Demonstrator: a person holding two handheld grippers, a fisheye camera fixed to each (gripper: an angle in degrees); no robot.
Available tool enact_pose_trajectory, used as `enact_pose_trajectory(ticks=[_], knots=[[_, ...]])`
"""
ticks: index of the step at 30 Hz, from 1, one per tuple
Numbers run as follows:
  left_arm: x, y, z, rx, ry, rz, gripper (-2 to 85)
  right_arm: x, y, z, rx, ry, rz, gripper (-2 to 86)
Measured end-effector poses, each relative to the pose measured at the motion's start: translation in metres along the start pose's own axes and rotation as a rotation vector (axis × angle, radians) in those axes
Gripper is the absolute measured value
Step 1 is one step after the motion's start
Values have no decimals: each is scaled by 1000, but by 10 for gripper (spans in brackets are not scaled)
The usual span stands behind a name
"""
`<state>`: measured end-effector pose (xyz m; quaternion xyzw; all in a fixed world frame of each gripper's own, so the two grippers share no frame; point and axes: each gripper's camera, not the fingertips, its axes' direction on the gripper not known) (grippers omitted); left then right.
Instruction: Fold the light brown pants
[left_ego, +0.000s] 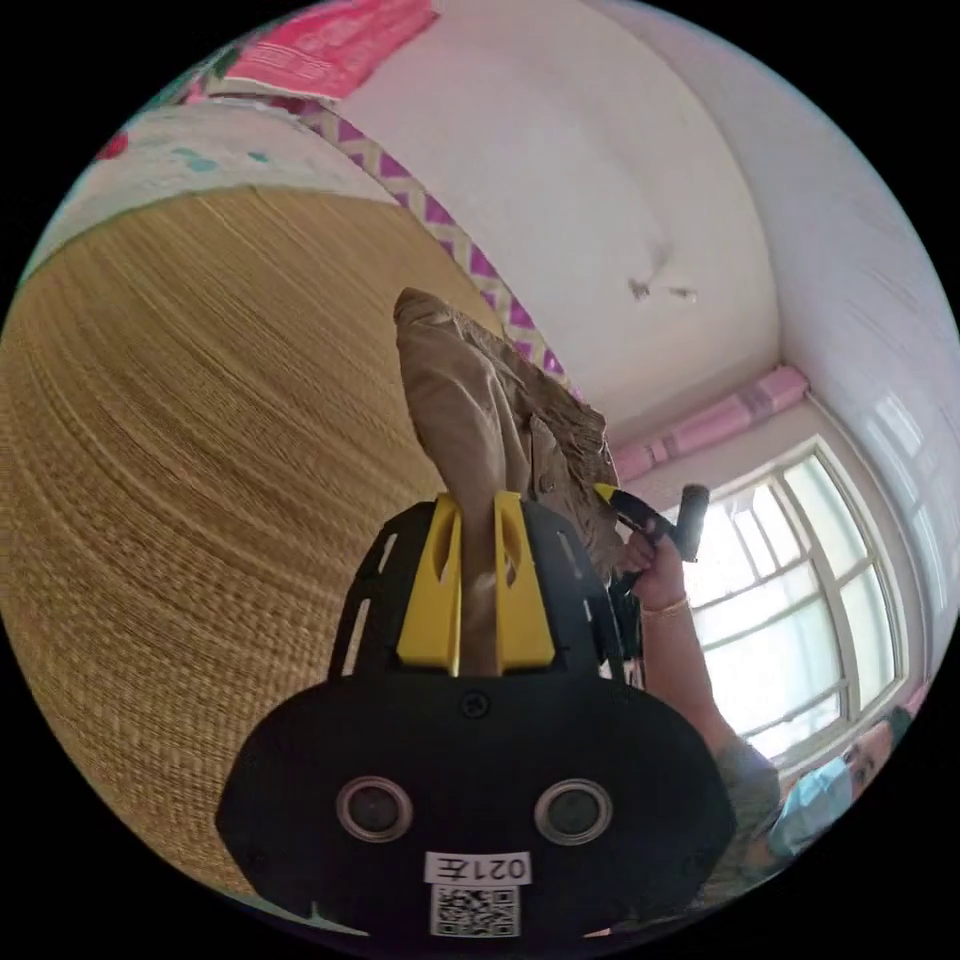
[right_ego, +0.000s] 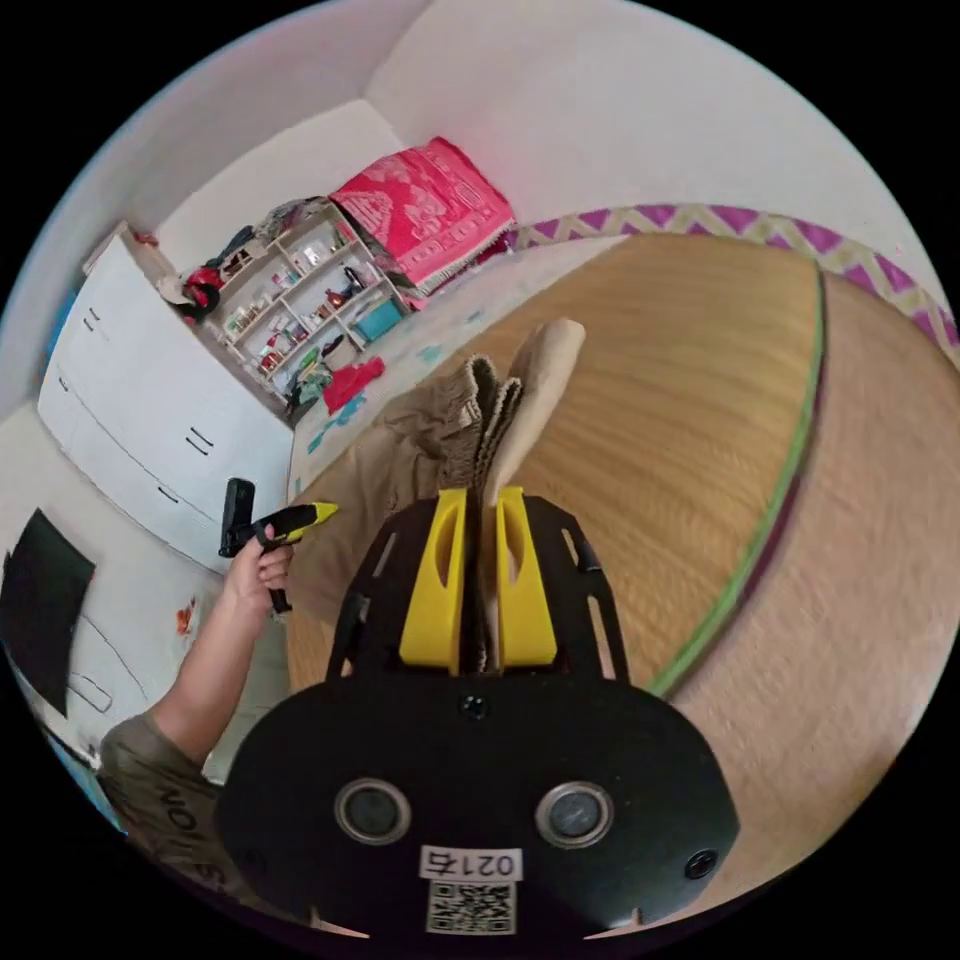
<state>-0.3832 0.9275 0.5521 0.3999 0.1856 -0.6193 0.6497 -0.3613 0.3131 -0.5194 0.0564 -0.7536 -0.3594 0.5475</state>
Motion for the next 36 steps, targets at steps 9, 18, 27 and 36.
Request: enact_pose_trajectory(ticks=[9, 18, 27, 36], knots=[[-156, 37, -55, 142, -173, -394, -1, -72, 6, 114, -130, 300, -179, 27], [-76, 172, 15, -67, 147, -51, -9, -44, 317, 52, -201, 300, -280, -9], [52, 306, 245, -589, 416, 26, -9, 38, 576, -89, -47, 164, 138, -1], [99, 410, 401, -902, 458, -377, -9, 162, 732, -78, 242, -738, 707, -5]])
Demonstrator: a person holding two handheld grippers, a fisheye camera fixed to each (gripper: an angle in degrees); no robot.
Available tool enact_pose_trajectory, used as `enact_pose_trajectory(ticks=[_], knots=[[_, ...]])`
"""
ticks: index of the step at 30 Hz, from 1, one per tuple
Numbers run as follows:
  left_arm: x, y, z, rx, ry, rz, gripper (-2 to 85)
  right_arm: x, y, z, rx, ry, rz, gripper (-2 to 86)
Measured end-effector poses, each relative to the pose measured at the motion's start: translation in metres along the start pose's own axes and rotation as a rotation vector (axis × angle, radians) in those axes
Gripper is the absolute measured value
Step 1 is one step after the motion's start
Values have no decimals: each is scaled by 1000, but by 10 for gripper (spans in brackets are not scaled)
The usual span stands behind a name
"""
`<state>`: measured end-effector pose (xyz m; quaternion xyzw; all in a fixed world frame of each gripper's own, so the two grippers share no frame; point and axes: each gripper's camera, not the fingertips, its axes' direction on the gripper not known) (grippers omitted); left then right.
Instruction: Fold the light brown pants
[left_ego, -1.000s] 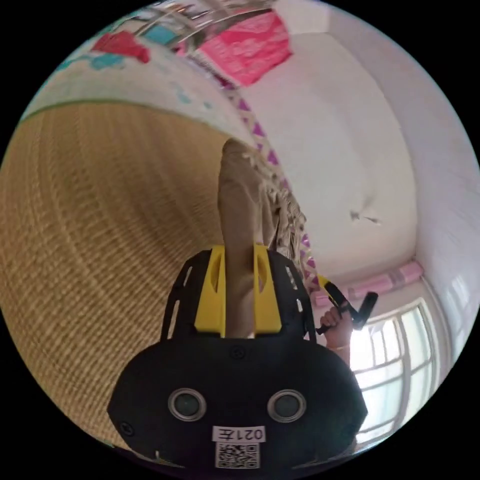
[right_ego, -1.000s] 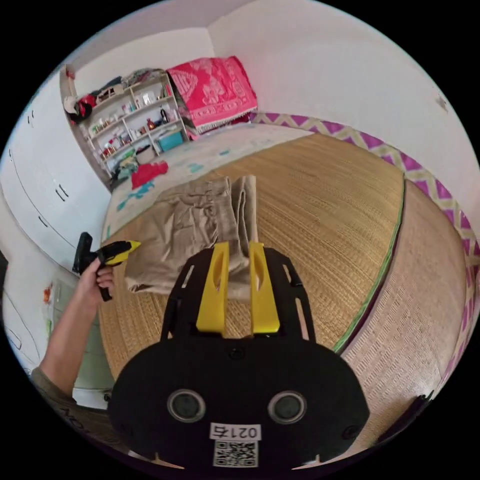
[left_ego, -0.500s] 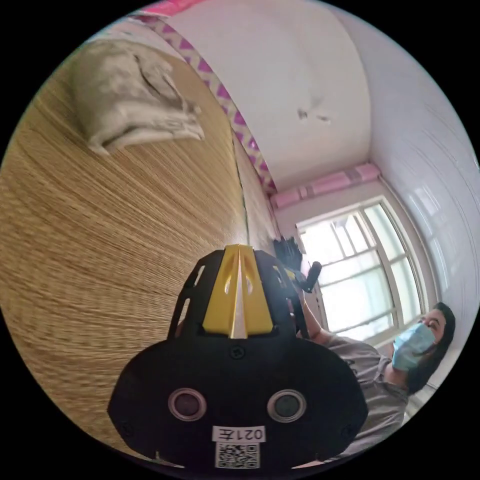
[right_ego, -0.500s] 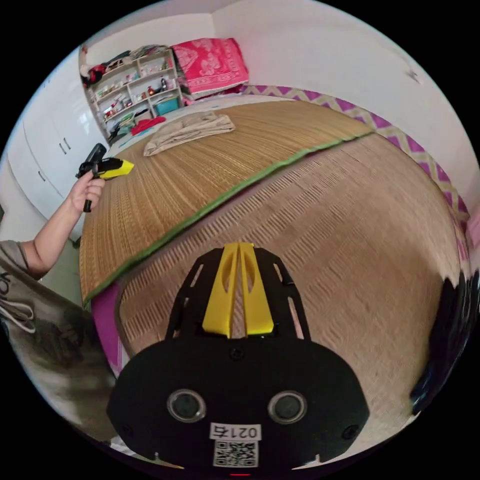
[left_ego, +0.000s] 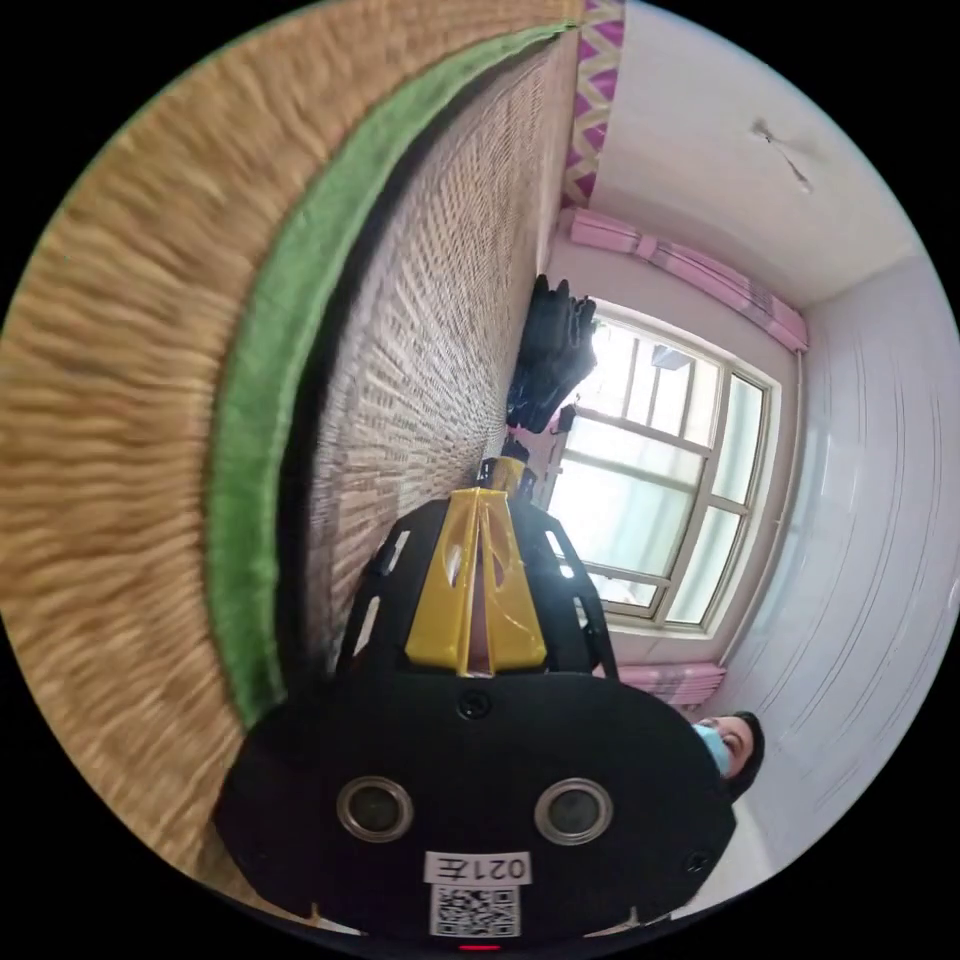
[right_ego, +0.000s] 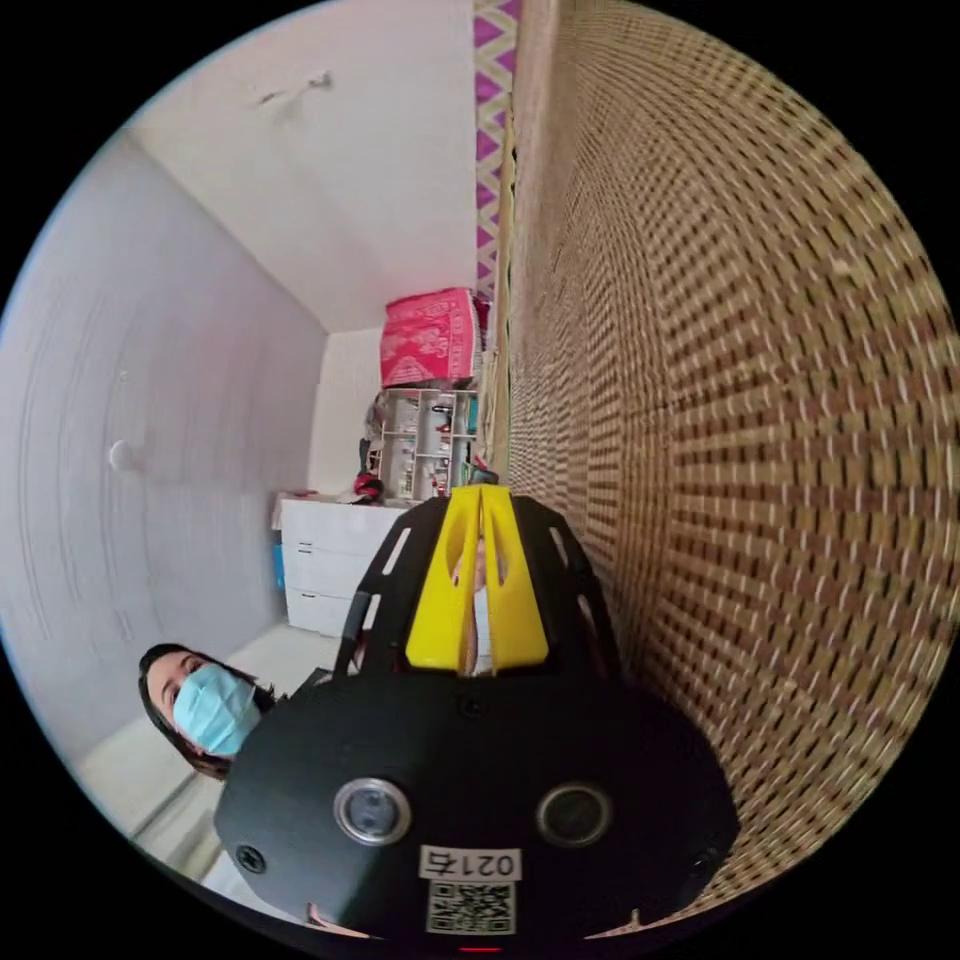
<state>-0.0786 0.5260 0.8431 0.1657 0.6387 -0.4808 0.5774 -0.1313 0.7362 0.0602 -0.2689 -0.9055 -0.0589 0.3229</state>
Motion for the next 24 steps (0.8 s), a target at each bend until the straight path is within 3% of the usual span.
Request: enact_pose_trajectory(ticks=[6, 10, 24], knots=[[-2, -4, 21, 23, 60, 18, -9, 34, 25, -10, 45, 58, 73, -6], [2, -7, 25, -6, 61, 6, -9, 69, 33, -19, 25, -50, 314, -6], [21, -9, 29, -10, 71, -25, -9, 118, 90, -15, 43, -49, 300, -6]])
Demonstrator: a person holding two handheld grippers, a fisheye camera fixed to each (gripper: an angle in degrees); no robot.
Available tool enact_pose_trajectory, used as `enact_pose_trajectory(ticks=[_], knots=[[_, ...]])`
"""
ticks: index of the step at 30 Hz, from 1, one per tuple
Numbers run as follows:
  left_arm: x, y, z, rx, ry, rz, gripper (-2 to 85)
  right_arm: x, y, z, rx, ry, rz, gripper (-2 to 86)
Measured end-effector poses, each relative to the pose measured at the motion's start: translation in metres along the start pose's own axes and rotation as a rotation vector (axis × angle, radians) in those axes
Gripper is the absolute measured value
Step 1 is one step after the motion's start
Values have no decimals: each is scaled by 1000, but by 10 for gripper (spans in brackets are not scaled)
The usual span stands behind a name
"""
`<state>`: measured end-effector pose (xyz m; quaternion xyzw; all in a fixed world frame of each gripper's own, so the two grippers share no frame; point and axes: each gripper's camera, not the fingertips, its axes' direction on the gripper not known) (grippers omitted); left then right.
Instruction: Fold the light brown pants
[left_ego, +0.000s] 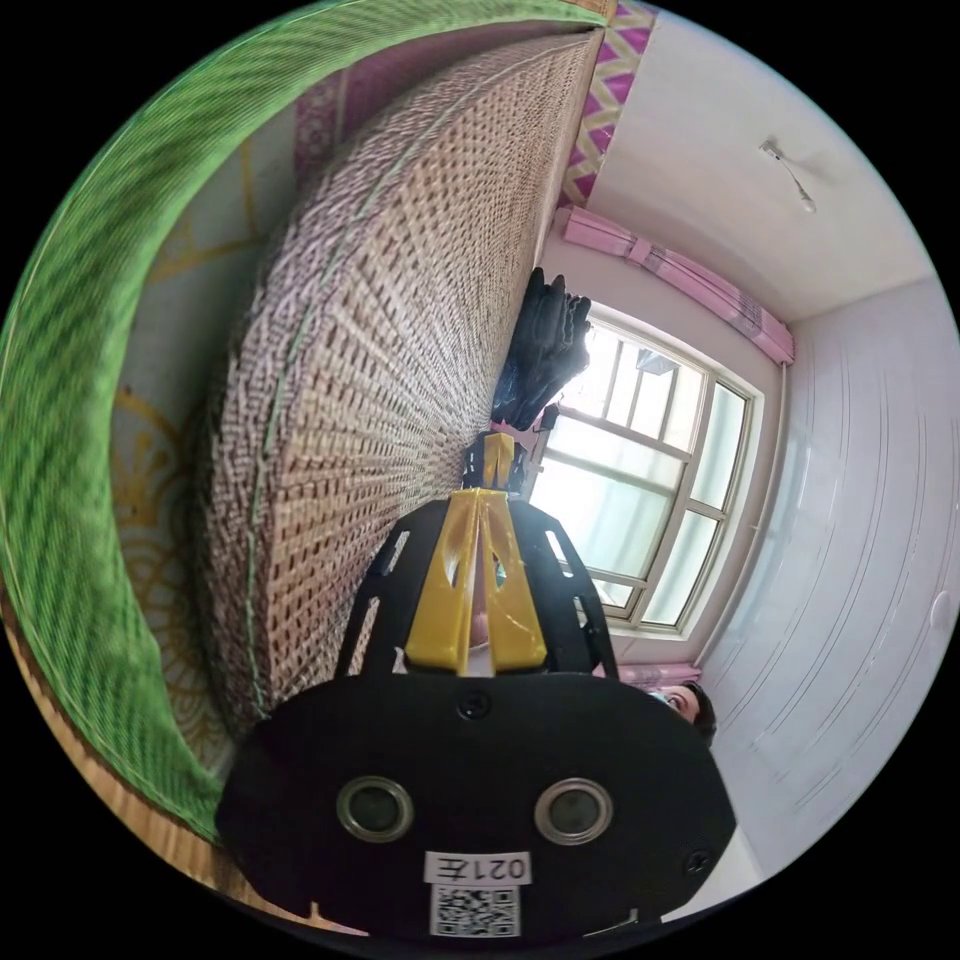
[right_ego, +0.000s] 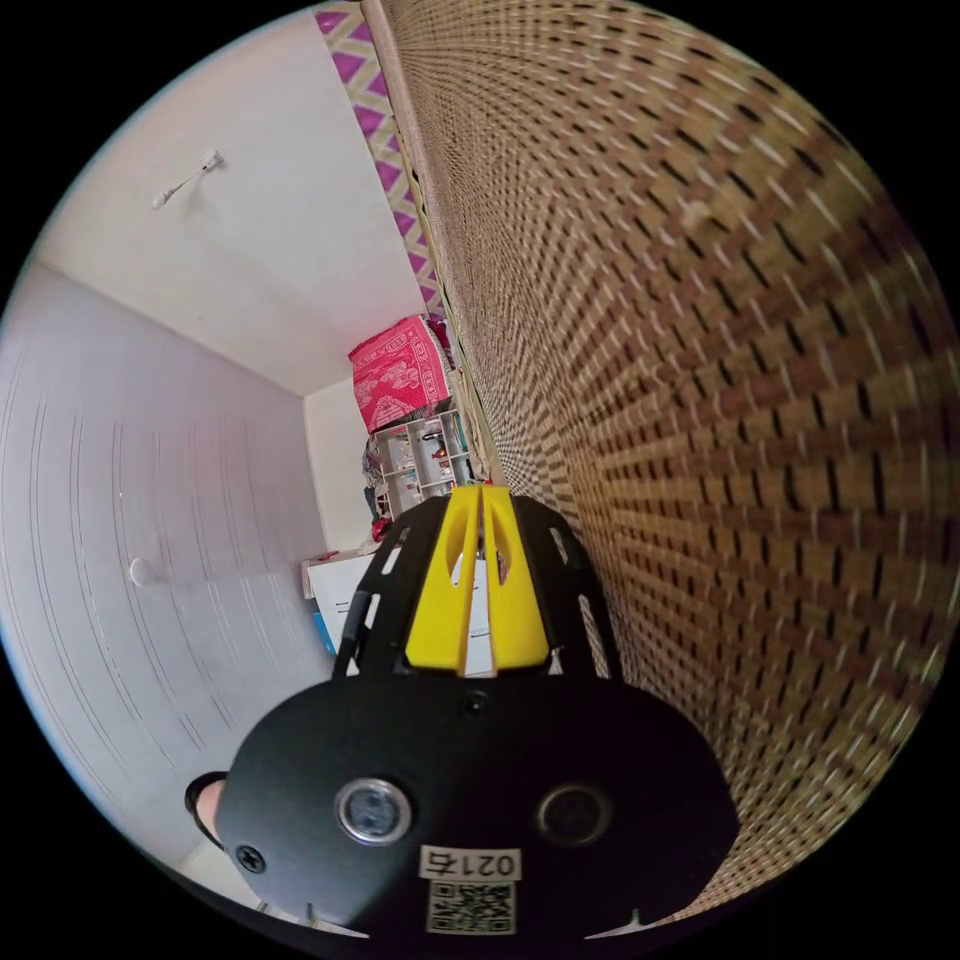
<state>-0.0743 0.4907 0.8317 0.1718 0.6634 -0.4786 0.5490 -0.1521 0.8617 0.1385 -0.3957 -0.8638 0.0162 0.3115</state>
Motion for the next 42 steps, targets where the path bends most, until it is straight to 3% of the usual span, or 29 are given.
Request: enact_pose_trajectory(ticks=[42], knots=[[55, 22, -5, -1, 5, -7, -9, 83, 96, 58, 1, -9, 4, -6]])
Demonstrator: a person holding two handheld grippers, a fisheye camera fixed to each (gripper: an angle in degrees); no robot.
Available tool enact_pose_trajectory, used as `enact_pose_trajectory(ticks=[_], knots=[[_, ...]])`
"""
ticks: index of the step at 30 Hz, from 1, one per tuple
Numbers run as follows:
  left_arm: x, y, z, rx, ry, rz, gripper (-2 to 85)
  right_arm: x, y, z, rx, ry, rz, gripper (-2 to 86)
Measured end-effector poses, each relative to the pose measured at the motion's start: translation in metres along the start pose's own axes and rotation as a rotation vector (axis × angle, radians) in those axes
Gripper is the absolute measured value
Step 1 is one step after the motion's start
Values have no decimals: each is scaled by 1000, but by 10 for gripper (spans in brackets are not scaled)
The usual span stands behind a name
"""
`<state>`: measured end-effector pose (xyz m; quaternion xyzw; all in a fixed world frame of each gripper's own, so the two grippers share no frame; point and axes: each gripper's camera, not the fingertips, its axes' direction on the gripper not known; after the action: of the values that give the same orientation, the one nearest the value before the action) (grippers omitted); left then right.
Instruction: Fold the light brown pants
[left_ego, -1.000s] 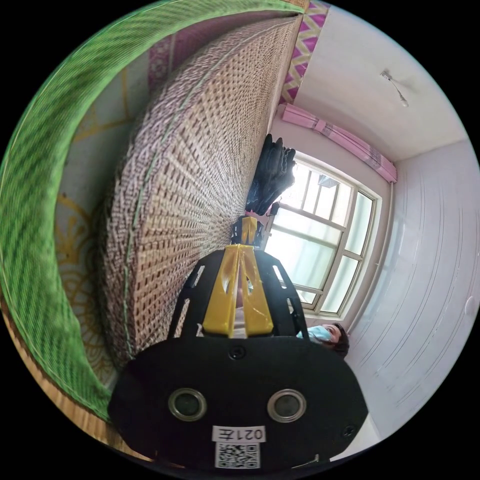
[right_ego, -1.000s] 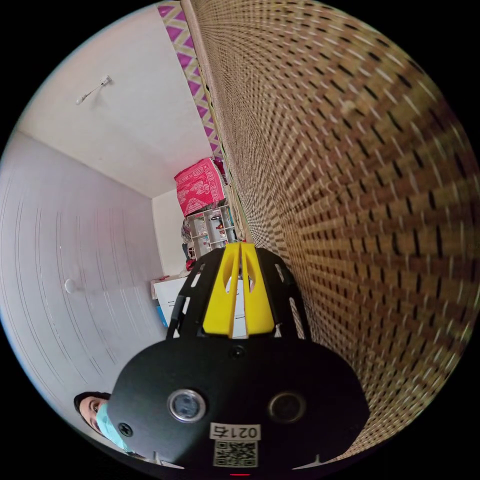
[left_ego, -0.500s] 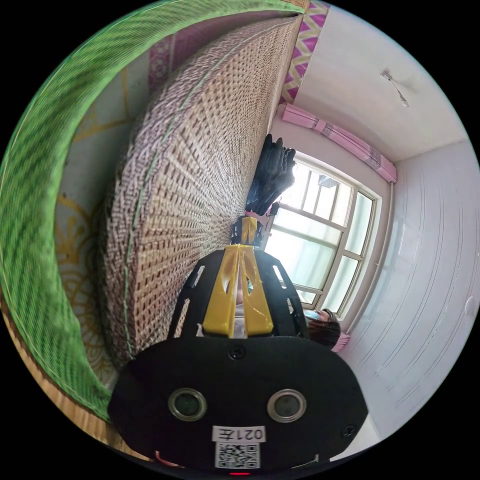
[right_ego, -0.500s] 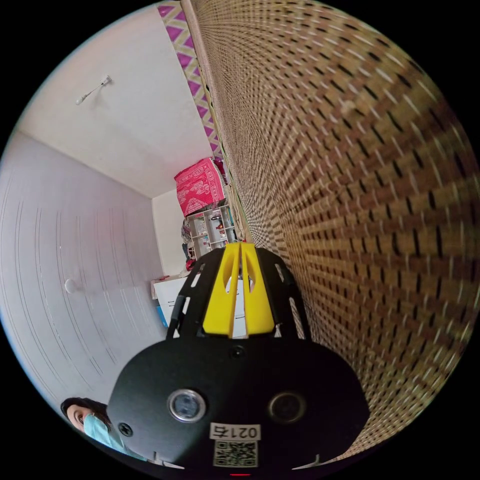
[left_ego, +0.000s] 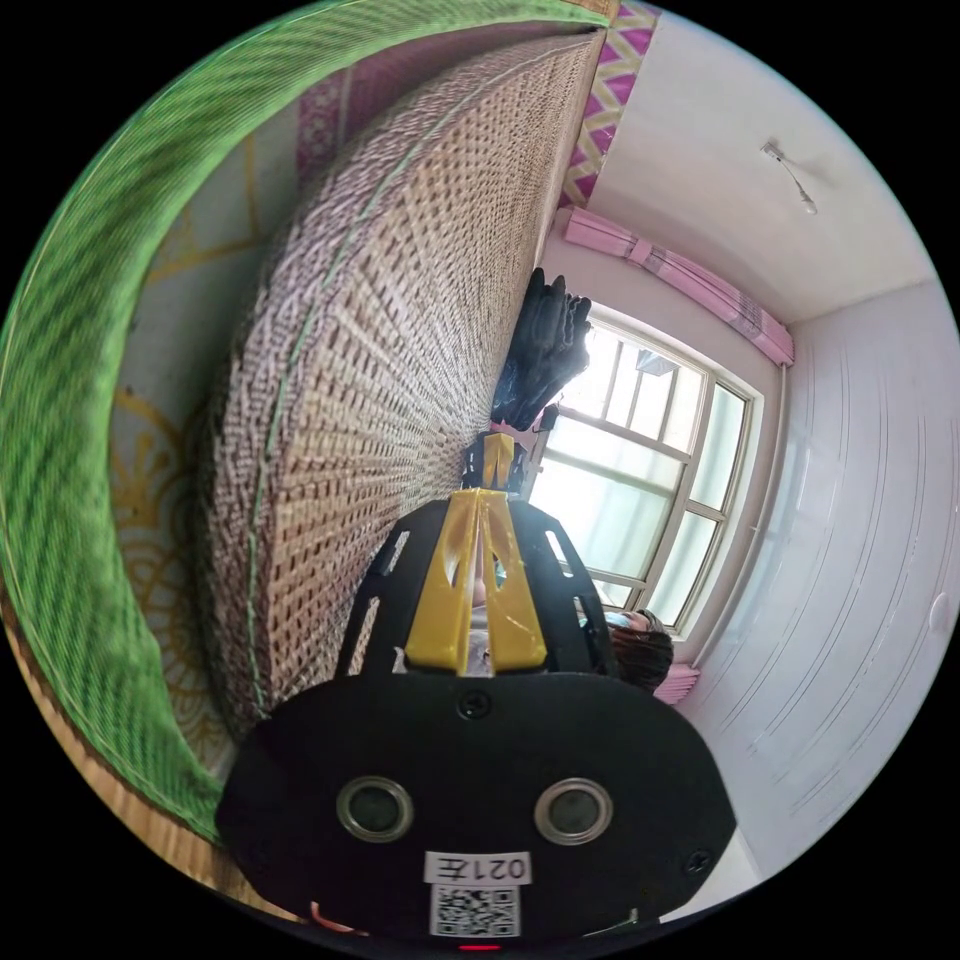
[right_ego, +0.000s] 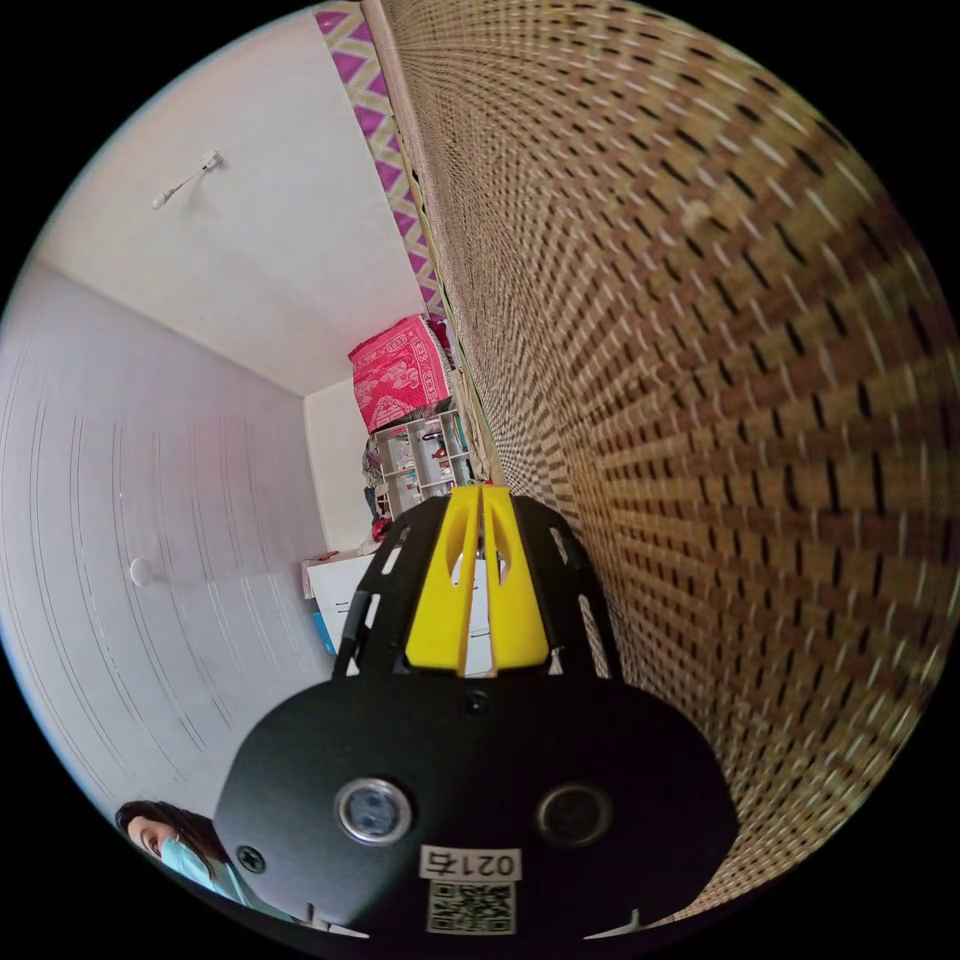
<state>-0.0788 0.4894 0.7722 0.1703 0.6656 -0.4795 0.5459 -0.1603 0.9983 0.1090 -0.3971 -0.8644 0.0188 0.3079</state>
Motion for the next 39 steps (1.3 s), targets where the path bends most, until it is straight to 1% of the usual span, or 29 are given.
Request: enact_pose_trajectory(ticks=[39], knots=[[13, 10, -14, 0, 0, -1, -9, -5, 22, 34, 2, -3, -1, -6]])
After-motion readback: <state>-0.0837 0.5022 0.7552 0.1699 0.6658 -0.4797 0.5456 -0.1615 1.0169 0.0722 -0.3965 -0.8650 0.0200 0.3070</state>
